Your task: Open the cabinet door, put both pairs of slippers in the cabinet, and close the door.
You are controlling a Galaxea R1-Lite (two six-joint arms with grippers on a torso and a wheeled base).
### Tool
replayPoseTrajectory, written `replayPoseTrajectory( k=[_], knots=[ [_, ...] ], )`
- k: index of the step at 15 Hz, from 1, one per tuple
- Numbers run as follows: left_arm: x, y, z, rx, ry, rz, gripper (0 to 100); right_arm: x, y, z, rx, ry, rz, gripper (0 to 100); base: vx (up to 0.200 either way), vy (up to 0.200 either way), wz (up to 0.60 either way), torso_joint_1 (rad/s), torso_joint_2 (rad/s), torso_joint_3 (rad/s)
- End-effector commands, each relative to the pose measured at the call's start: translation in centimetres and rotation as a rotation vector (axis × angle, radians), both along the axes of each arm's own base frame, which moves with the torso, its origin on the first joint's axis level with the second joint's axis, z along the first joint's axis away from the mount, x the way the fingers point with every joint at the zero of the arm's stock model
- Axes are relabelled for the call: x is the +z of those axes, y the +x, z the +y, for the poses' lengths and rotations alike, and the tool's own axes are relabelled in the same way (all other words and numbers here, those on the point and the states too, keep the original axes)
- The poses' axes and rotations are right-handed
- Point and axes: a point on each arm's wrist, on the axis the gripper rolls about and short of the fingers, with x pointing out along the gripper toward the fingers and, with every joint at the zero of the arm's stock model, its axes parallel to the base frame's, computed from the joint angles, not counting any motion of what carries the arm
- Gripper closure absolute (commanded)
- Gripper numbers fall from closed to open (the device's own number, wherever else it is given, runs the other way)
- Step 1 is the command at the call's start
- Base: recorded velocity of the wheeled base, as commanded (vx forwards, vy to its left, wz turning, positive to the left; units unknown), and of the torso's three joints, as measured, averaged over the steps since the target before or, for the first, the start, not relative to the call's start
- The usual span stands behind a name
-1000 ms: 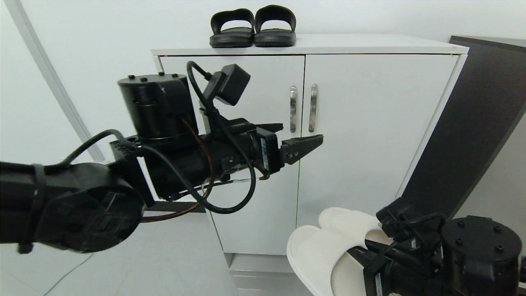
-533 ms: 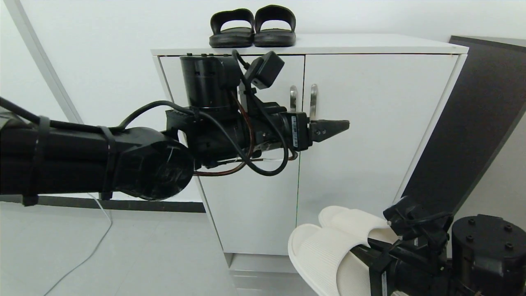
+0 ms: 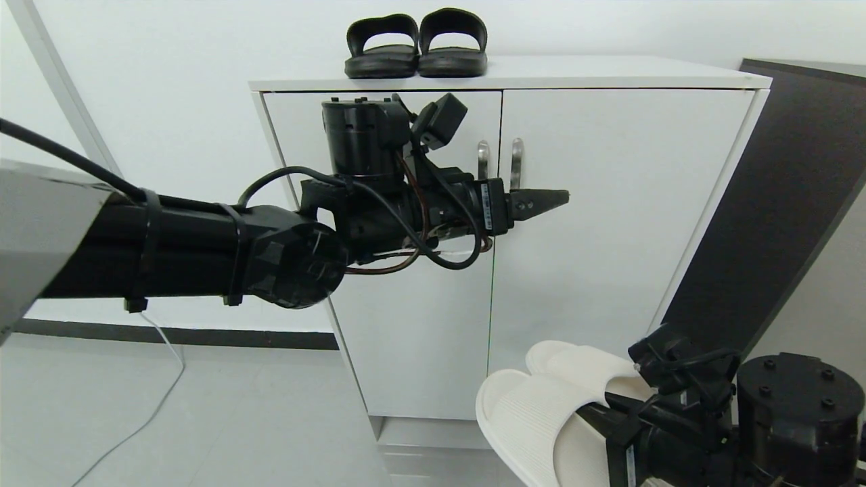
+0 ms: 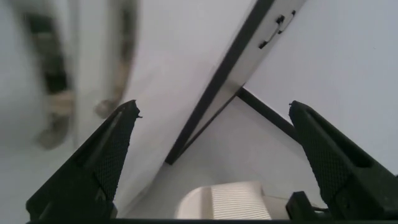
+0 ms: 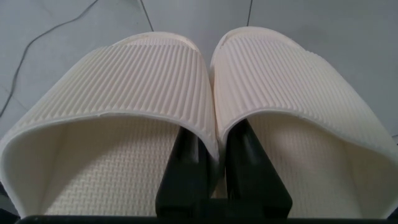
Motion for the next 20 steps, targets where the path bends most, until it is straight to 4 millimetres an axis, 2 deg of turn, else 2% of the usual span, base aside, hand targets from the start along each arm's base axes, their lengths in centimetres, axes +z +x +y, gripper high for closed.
replayPoseTrajectory(
  k=[1,4,11,16,17,20],
  knots=[
    [0.3,0.3,0.6,0.017,-0.006,-0.008,0,-0.2,0.1,0.1,-0.001,-0.008,0.007,100,0.000,0.000,0.00,0.000,0.00,0.000],
    [0.8,0.8,0.5,0.028,-0.020,-0.025,0,-0.2,0.1,0.1,-0.001,-0.008,0.007,100,0.000,0.000,0.00,0.000,0.00,0.000],
    [0.7,4.2,-0.9,0.073,-0.023,-0.032,0,-0.3,0.3,-0.1,-0.013,-0.011,0.010,100,0.000,0.000,0.00,0.000,0.00,0.000],
    [0.7,4.2,-1.1,0.074,-0.016,-0.019,0,-0.3,0.5,-0.2,-0.022,-0.009,0.009,100,0.000,0.000,0.00,0.000,0.00,0.000],
    [0.7,4.2,-1.1,0.073,-0.016,-0.019,100,-0.3,0.5,-0.2,-0.022,-0.009,0.009,100,0.000,0.000,0.00,0.000,0.00,0.000],
    [1.1,3.8,-0.9,0.073,-0.019,-0.022,100,-0.4,0.5,-0.2,-0.022,-0.012,0.011,100,0.000,0.000,0.00,0.000,0.00,0.000]
  ],
)
